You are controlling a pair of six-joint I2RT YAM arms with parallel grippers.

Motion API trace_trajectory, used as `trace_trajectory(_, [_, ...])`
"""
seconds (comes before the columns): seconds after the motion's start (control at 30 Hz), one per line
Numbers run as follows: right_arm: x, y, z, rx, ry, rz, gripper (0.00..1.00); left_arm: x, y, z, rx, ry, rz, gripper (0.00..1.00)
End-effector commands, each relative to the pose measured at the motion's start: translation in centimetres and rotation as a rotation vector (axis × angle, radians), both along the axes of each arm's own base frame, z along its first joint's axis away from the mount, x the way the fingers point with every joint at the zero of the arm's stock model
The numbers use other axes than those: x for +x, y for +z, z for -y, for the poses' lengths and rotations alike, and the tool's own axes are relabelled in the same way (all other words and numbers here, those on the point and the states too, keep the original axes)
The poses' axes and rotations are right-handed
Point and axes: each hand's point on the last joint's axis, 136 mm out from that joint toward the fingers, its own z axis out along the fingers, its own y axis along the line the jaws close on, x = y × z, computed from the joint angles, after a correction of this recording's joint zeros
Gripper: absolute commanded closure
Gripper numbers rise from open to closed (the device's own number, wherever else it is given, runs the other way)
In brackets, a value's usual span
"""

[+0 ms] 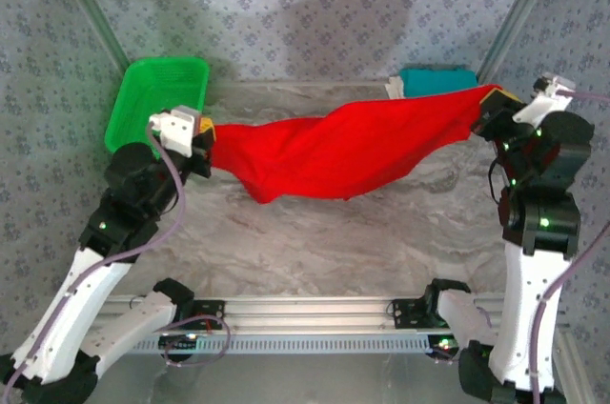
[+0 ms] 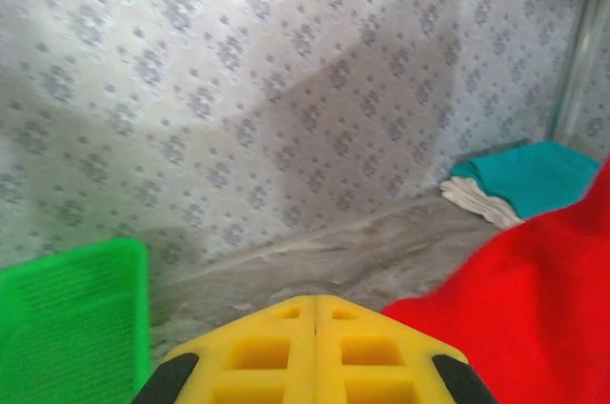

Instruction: Fold and stack the t-shirts

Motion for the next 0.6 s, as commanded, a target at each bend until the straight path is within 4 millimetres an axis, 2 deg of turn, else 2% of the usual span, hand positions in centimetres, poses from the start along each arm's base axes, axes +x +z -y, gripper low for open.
trace_trajectory(0.0, [-2.3, 1.8, 1.4, -0.069, -0.093, 0.049, 1.00, -1.2, 2.7, -2.9, 0.007, 0.107, 0.048, 1.00])
trace_trajectory(0.17, [-4.5, 3.8, 0.8, -0.075, -0.078, 0.115, 1.00, -3.3, 5.3, -3.8, -0.050, 0.095, 0.079, 1.00])
trace_trajectory(0.27, [-3.9, 3.8, 0.2, -0.069, -0.041, 0.108, 1.00, -3.7, 6.2, -3.8, -0.063, 0.081, 0.098, 1.00])
trace_trajectory(0.37, [-1.5, 2.5, -0.4, -0.029, 0.015, 0.059, 1.00, -2.4, 5.6, -2.8, -0.035, 0.069, 0.071, 1.00])
trace_trajectory(0.57, [5.2, 0.0, -0.2, 0.033, 0.071, -0.048, 1.00, 3.0, 3.1, -0.7, 0.033, 0.100, -0.023, 1.00])
